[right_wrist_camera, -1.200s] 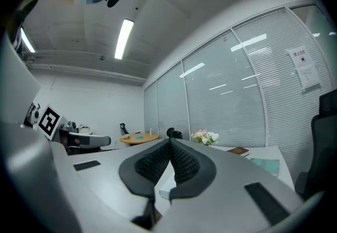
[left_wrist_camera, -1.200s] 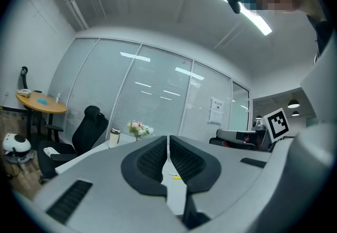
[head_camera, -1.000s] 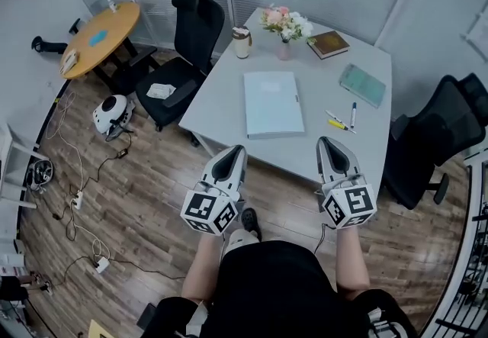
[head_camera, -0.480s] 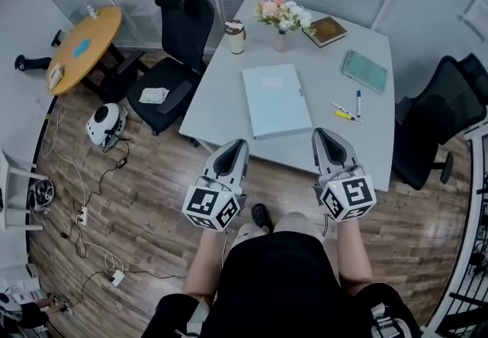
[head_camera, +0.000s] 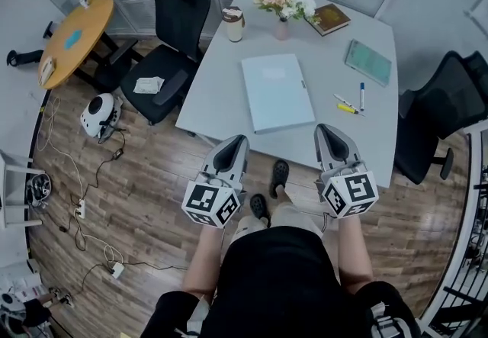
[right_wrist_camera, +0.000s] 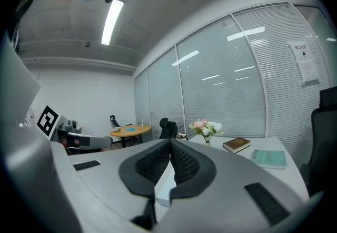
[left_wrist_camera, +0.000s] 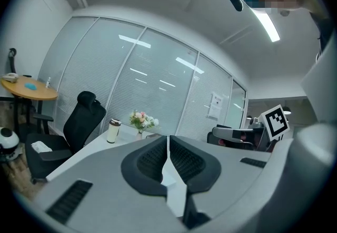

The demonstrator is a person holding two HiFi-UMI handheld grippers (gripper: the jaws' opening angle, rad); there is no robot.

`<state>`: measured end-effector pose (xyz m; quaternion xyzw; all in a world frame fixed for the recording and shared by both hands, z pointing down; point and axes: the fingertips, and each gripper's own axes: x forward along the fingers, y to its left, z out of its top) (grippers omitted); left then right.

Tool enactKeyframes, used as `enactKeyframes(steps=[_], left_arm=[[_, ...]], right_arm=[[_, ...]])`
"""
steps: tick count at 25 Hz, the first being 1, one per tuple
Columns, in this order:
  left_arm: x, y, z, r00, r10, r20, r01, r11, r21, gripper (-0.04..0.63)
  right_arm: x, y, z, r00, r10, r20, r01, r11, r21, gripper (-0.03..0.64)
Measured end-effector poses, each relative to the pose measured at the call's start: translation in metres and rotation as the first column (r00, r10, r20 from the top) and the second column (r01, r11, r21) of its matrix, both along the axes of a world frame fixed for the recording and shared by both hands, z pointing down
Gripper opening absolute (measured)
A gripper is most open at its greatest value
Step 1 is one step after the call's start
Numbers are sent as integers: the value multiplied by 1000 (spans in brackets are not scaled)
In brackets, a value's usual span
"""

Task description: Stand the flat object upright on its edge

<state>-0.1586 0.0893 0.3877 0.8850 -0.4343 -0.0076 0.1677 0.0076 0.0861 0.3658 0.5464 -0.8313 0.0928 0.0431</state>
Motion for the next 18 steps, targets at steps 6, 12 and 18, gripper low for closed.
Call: enactKeyframes(steps=[6, 12, 18], left_arm=[[1, -26, 1, 1000, -26, 12, 26, 1000, -8, 32], [17, -69, -6, 999, -31, 23, 31, 1000, -2, 34], [37, -116, -11, 999, -29, 39, 29, 1000, -1, 32]], right_arm=[[-1, -29, 3, 999, -36, 13, 36, 999, 0, 17], [19, -71, 0, 999, -34, 37, 34, 999, 9, 17], [43, -121, 2, 998, -31, 58, 31, 1000, 0, 17]])
